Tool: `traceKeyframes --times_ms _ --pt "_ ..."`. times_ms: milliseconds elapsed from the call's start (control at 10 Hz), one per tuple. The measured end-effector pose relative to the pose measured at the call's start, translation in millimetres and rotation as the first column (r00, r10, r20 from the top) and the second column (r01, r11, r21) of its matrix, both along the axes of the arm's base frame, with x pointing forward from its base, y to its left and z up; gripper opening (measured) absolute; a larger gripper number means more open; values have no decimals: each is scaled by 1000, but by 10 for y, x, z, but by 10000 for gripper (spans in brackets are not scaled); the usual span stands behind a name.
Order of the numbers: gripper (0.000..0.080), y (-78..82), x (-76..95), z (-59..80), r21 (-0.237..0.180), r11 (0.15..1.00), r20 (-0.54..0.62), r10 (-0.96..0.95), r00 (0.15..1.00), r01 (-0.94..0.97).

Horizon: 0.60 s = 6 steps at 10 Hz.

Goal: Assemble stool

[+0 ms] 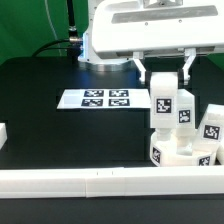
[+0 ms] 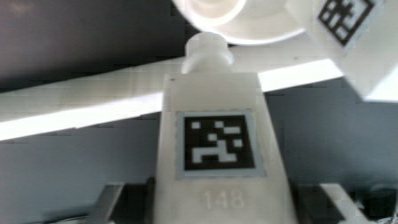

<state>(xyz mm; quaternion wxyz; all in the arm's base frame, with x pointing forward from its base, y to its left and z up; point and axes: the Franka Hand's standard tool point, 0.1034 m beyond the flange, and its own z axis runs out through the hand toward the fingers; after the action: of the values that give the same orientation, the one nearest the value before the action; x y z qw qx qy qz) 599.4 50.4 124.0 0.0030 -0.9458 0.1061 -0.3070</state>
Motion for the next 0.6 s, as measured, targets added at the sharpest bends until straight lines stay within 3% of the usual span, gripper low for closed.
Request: traceKeyframes --times_ms 200,600 --pt "337 129 -92 -56 17 1000 -5 -11 1000 11" --pt "337 102 -133 -109 1 1000 1 -4 1000 4"
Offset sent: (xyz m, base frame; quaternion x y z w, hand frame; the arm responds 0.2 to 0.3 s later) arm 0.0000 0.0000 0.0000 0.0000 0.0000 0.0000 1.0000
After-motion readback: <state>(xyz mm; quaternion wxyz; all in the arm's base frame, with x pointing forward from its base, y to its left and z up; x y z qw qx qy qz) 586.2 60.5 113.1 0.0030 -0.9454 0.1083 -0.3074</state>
